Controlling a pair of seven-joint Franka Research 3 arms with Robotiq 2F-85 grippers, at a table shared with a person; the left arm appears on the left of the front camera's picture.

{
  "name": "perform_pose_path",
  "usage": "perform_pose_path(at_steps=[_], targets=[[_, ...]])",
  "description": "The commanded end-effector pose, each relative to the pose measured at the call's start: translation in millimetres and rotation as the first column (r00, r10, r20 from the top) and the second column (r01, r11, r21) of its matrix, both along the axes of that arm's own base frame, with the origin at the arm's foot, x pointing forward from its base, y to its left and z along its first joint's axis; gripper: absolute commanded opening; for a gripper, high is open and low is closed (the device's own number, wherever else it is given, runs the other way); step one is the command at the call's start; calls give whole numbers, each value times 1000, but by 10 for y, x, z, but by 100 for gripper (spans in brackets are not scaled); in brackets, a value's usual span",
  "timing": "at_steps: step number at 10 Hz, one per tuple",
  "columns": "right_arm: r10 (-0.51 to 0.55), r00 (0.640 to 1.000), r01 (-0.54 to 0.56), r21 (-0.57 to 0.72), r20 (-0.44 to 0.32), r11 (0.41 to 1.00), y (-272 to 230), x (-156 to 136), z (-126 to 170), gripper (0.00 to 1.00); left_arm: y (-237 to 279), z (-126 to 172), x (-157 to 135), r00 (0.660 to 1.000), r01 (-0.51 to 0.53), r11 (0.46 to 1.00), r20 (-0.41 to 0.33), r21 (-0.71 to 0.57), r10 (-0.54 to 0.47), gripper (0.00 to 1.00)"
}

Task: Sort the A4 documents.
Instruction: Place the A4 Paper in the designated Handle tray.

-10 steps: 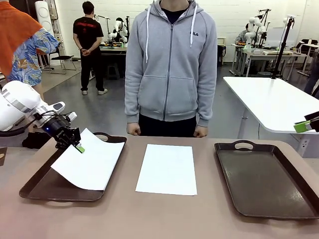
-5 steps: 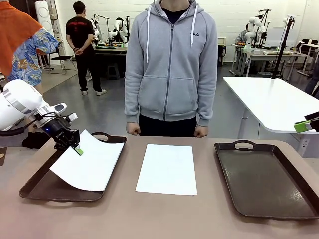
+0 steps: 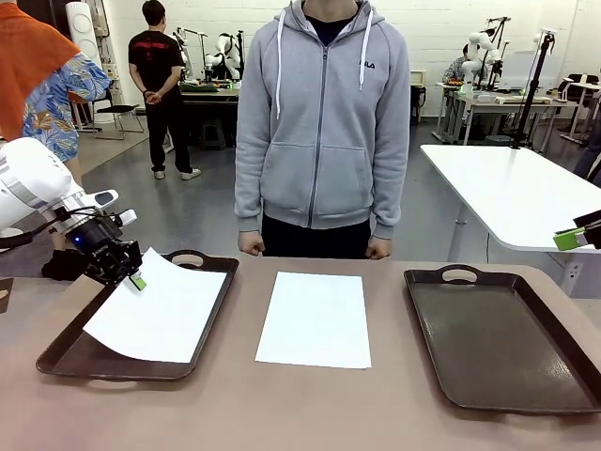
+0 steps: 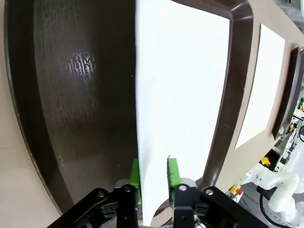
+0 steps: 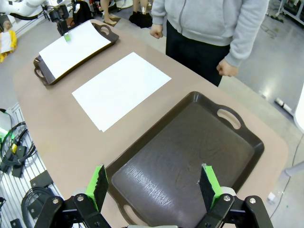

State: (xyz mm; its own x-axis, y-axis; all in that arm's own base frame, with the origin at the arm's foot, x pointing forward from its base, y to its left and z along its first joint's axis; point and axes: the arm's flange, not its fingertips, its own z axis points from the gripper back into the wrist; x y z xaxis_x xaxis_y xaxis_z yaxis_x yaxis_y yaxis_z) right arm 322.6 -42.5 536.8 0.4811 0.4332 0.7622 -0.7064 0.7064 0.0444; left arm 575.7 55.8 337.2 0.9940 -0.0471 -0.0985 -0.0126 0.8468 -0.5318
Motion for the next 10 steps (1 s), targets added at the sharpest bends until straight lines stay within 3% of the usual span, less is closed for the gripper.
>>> perform_pose_path(at_steps=[1, 6, 10], targets=[[15, 1000, -15, 16, 0, 1000, 1, 15, -21, 100, -43, 21, -39, 1000, -14, 999, -1, 51, 14, 54], [15, 1000, -15, 16, 0, 1000, 1, 15, -21, 100, 39, 161, -86, 998, -66, 992, 27, 104, 64, 100], [15, 1000, -15, 16, 0, 1000, 1, 15, -21, 100, 43, 194, -133, 994, -103, 994, 48, 37, 101, 100]])
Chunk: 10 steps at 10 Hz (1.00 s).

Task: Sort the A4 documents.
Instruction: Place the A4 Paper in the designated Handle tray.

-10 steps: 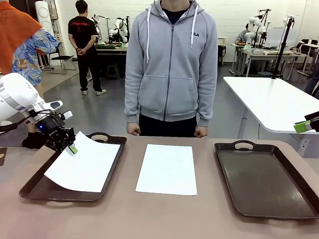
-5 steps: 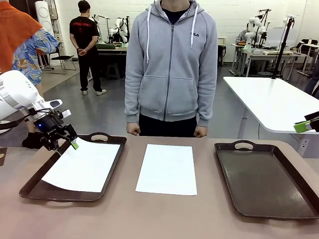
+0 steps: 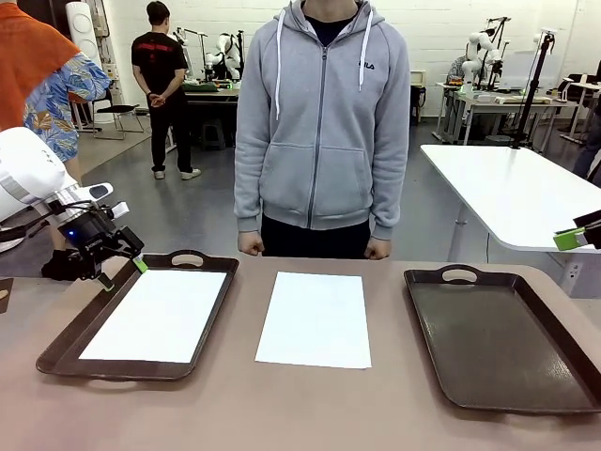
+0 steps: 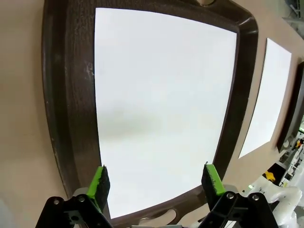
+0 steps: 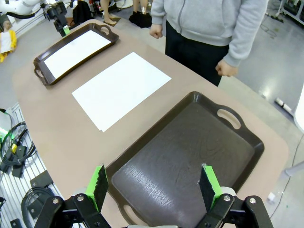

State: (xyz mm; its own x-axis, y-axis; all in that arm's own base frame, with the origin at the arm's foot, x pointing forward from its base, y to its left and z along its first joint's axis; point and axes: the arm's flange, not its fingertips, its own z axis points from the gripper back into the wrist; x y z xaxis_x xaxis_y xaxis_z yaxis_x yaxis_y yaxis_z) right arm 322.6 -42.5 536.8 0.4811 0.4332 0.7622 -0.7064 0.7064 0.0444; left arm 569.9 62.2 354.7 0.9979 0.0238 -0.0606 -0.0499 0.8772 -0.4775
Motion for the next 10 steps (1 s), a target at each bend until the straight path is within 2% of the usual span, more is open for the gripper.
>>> perform_pose_path(at_steps=[1, 2, 10], targets=[[15, 1000, -15, 16, 0, 1000, 1, 15, -21, 100, -10, 33, -98, 999, -33, 996, 17, -80, 34, 100], [15, 1000, -15, 16, 0, 1000, 1, 15, -21, 100, 0, 0, 0, 1000, 0, 1000, 0, 0, 0, 100], [15, 1000, -15, 16, 0, 1000, 1, 15, -21, 100, 0, 0, 0, 1000, 0, 1000, 0, 0, 0, 100]])
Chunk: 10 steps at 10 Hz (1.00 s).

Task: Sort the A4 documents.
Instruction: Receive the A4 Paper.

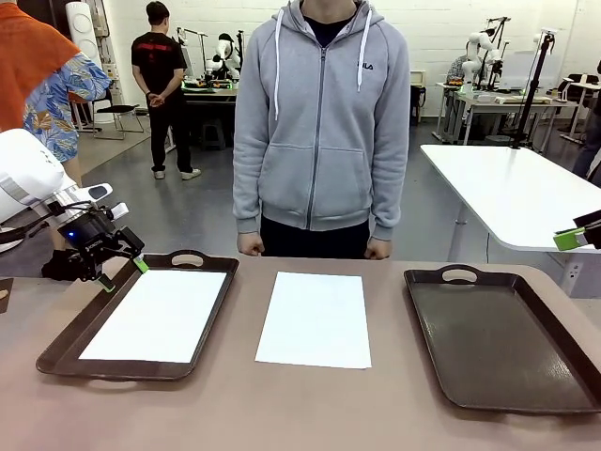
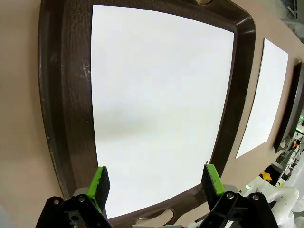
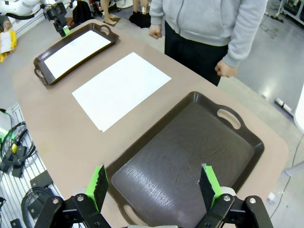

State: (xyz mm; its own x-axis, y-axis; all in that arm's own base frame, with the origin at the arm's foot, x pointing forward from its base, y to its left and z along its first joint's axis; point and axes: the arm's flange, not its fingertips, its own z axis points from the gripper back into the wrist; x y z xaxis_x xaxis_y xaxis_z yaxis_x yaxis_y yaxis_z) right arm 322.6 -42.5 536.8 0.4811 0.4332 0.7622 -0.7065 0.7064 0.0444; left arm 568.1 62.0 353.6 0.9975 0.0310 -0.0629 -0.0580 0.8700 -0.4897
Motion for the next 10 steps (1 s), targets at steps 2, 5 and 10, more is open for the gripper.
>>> perform_pose_path(at_steps=[2, 5, 10], targets=[[15, 1000, -15, 16, 0, 1000, 1, 15, -21, 100, 3, 11, 18, 1000, 8, 1000, 2, 14, -8, 100], [15, 1000, -15, 16, 0, 1000, 1, 15, -21, 100, 3, 11, 18, 1000, 8, 1000, 2, 14, -8, 100], [15, 1000, -15, 16, 0, 1000, 1, 15, -21, 100, -622, 866, -518, 958, 91, 988, 259, 129, -122, 100]])
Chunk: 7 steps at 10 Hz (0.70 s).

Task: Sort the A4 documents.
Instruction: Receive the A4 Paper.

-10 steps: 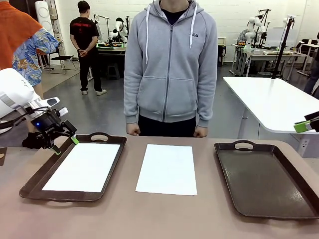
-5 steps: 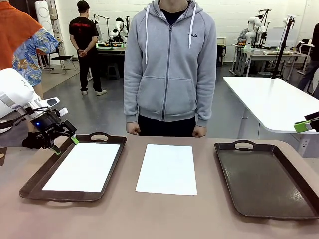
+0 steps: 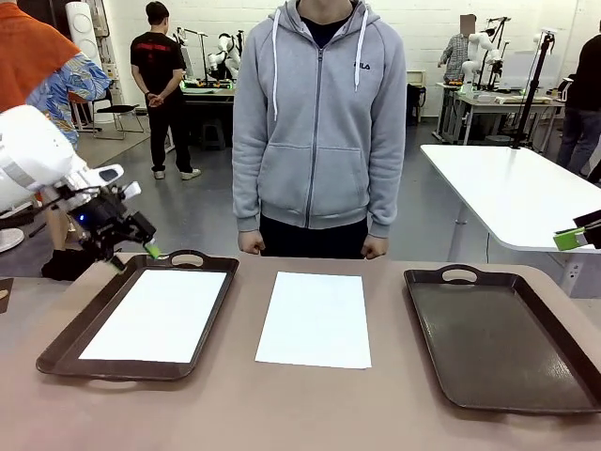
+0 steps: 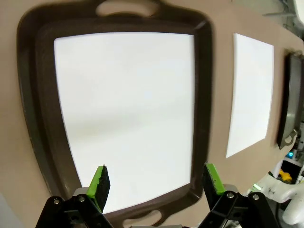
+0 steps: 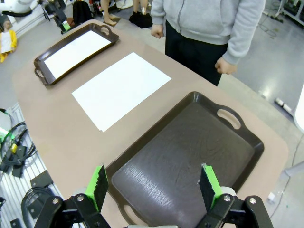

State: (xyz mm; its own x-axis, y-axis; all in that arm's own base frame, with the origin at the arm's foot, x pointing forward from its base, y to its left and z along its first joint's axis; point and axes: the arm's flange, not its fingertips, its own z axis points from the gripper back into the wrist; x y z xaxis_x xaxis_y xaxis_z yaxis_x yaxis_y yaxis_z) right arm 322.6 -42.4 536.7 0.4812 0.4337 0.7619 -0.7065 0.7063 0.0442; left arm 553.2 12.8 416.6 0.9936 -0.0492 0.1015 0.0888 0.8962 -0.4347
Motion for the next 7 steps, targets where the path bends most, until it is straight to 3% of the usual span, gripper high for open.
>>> perform_pose_path(at_steps=[1, 2, 3, 5, 6, 7], targets=[[15, 1000, -15, 16, 0, 1000, 0, 15, -20, 100, -141, 455, -527, 981, 97, 993, 160, 72, -108, 100], [15, 1000, -15, 16, 0, 1000, 0, 15, -20, 100, -43, 597, -688, 960, 147, 988, 233, 56, -156, 100], [15, 1000, -15, 16, 0, 1000, 0, 15, -20, 100, 137, 737, -876, 916, 227, 973, 329, 42, -228, 100], [15, 1000, -15, 16, 0, 1000, 0, 15, -20, 100, 635, 957, -1249, 760, 450, 892, 546, -49, -354, 100], [15, 1000, -15, 16, 0, 1000, 0, 15, -20, 100, 807, 988, -1334, 758, 429, 900, 570, -71, -316, 100], [15, 1000, -15, 16, 0, 1000, 0, 15, -20, 100, 935, 998, -1378, 842, 362, 922, 472, -140, -260, 100]])
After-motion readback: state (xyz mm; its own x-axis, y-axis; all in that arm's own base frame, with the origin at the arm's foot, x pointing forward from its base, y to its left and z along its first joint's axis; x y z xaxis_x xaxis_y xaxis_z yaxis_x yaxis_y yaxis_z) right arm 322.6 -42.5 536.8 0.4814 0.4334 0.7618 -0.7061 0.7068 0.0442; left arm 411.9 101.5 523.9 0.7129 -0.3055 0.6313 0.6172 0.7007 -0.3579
